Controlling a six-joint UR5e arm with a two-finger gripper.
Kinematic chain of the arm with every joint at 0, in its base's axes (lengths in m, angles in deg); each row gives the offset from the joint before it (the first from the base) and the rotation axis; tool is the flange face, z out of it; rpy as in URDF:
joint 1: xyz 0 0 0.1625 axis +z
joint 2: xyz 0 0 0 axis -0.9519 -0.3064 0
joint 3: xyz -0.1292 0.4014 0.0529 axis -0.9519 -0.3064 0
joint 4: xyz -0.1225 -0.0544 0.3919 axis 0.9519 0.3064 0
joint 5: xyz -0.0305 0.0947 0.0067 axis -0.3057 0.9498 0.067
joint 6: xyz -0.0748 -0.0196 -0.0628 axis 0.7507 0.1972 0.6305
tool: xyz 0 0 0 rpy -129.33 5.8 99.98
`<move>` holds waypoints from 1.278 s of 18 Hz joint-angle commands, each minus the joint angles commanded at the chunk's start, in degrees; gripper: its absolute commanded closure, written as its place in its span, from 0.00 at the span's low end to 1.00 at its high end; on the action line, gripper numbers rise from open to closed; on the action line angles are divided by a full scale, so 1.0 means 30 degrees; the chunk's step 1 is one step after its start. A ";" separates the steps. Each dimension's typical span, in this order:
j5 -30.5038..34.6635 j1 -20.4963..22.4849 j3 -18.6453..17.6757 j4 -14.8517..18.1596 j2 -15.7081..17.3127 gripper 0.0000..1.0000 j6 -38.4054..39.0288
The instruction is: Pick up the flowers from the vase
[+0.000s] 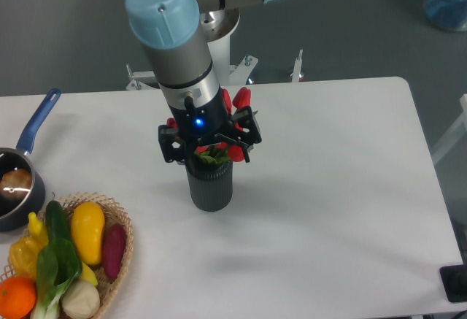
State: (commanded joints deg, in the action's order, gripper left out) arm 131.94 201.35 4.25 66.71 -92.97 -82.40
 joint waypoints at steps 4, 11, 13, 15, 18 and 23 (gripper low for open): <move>-0.2523 0.0614 -0.1343 -0.0384 0.2253 0.00 -0.0583; -0.8574 0.3858 -0.4803 -0.0269 0.5334 0.00 -0.8452; -1.1306 0.5180 -0.5358 0.0024 0.5714 0.00 -1.0625; -1.2339 0.6003 -0.5974 0.0229 0.5862 0.00 -1.2529; -1.2459 0.6969 -0.6386 0.1281 0.5892 0.00 -1.4701; -1.4150 0.9983 -0.6533 0.4120 0.5776 0.00 -1.9790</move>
State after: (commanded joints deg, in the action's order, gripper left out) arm 89.49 231.30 -15.36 79.07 -75.64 -141.77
